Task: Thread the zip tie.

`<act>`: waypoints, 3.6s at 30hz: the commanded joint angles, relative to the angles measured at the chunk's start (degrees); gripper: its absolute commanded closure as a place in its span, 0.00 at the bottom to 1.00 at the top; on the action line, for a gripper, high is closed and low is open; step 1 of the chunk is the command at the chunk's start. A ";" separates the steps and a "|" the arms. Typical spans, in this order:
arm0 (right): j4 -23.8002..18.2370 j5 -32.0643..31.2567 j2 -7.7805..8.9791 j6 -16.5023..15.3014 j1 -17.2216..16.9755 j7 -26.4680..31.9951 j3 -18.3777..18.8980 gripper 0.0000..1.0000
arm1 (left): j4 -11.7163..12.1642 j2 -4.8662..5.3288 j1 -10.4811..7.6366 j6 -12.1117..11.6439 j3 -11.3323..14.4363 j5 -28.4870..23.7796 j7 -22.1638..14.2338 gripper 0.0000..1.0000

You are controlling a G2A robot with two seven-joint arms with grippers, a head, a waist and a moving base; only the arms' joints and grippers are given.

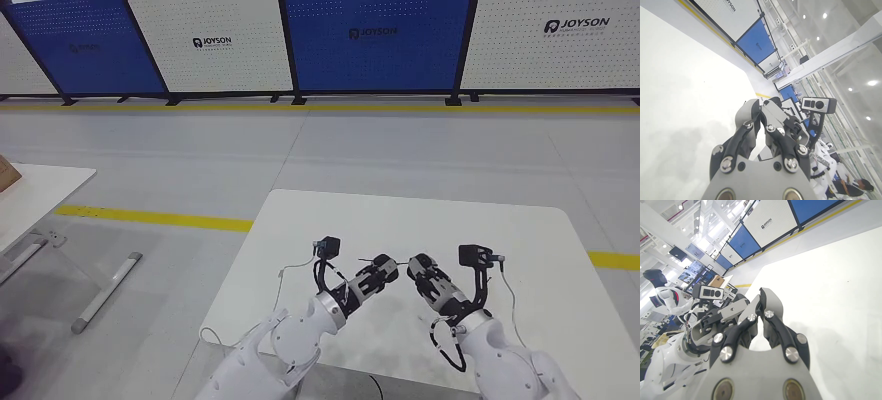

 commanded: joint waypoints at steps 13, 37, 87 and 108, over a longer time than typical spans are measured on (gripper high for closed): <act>-0.07 -0.04 0.07 -1.20 -1.17 -0.27 0.78 0.76 | 0.71 -0.38 -0.36 1.42 0.19 -1.00 2.25 1.00; -0.72 -0.61 0.22 -3.44 -2.24 0.12 1.83 1.00 | 0.32 -0.25 0.62 -1.87 0.88 1.96 1.01 1.00; -0.42 -0.50 0.05 -1.61 -1.43 1.33 2.42 0.00 | -0.68 -0.13 1.21 -0.60 -1.30 -0.43 1.08 1.00; 0.27 -4.83 0.35 0.17 -2.17 2.83 2.99 0.00 | -0.93 -0.54 2.03 -0.60 -2.67 -5.67 5.08 1.00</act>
